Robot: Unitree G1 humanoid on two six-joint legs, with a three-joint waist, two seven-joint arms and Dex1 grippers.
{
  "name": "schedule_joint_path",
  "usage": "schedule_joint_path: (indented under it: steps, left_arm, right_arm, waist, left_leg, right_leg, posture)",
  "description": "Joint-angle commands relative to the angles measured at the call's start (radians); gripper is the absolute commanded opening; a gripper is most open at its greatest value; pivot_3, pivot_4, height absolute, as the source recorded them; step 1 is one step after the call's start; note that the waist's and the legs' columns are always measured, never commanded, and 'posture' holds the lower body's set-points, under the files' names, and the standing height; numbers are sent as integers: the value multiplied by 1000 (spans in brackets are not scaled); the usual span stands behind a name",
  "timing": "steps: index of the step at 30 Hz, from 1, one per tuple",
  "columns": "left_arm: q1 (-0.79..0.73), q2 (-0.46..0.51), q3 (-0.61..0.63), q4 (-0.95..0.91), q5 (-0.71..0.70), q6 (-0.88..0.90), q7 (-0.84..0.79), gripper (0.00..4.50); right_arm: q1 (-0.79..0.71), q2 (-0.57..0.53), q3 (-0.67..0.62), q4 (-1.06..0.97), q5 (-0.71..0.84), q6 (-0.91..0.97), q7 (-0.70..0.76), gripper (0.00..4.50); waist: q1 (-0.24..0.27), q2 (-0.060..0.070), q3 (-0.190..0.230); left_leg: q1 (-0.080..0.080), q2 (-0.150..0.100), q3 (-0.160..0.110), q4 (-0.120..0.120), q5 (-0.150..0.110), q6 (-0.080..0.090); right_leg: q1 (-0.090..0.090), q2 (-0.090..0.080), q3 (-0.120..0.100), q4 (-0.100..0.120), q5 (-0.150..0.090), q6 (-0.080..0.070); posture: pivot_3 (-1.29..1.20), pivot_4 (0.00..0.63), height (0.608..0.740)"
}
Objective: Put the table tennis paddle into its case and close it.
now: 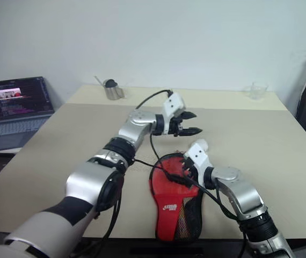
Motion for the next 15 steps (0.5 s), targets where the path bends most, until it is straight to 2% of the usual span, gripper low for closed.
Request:
schedule_joint_path:
  steps: [1, 9, 15]
  left_arm:
    - [19, 51, 5, -76, -32, -7, -39, 3383]
    - [103, 64, 4, -137, -52, 11, 3, 3383]
    - [179, 123, -9, -254, -91, 89, -121, 3383]
  right_arm:
    - [18, -21, -52, 8, 8, 9, -24, 3901]
    - [6, 21, -147, 7, 94, 57, -72, 3901]
    - [20, -2, -183, -26, 139, 89, -64, 3901]
  waist:
    - [0, 0, 0]
    - [2, 0, 0]
    - [-4, 0, 0]
  left_leg:
    - [0, 0, 0, 0, 0, 0]
    - [0, 0, 0, 1, 0, 0]
    - [0, 0, 0, 1, 0, 0]
  right_leg:
    - [0, 0, 0, 0, 0, 0]
    - [0, -1, 1, 0, 0, 0]
    - [1, 0, 1, 1, 0, 0]
  posture:
    - [0, 150, 740]
    - [0, 150, 740]
    - [0, 150, 740]
